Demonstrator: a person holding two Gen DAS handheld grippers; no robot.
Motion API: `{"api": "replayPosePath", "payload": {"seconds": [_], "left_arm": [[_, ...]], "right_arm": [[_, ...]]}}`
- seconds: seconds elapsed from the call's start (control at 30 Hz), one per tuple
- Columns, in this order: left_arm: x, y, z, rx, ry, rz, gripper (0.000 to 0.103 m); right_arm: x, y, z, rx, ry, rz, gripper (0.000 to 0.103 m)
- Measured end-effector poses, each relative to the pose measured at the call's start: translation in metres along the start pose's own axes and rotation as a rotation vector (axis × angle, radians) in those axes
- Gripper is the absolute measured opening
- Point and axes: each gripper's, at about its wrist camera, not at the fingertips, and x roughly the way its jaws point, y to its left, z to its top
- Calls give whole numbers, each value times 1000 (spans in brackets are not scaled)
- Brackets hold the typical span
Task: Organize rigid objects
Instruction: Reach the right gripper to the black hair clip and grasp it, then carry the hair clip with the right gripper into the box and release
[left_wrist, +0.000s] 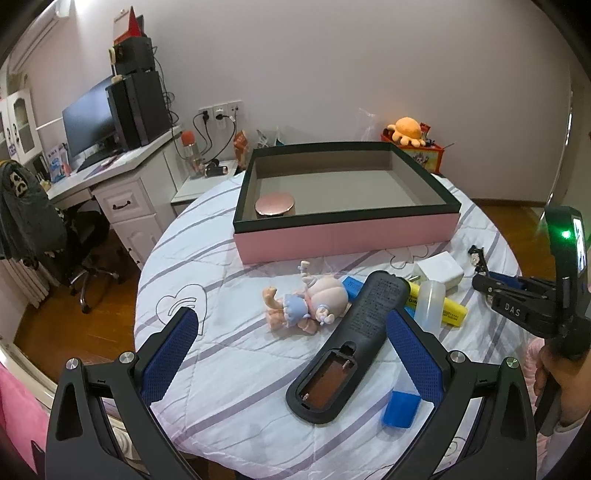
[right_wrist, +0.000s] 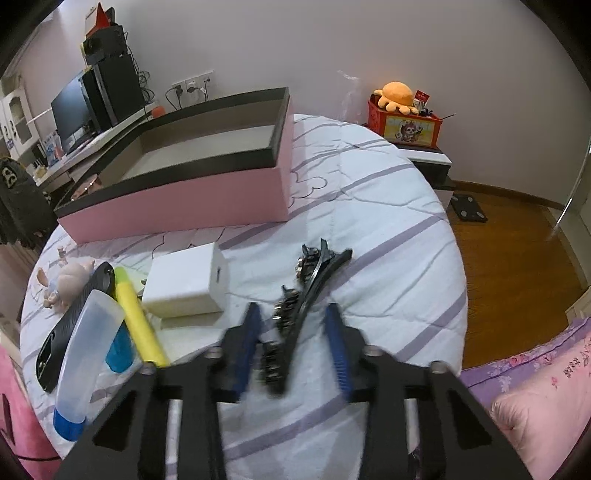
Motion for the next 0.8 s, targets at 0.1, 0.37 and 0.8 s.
{"api": "replayPosePath", "payload": {"seconds": [0.1, 0.37, 0.8], "left_arm": [[0, -1, 1, 1, -5, -6, 103], [-1, 0, 12, -2, -29, -15, 103], [19, 26, 58, -77, -84, 7, 103]], "right_arm": [[-3, -3, 1, -5, -5, 14, 19], [-21, 4, 13, -48, -55, 45, 19], [-33, 57, 93, -189, -191, 99, 19]]}}
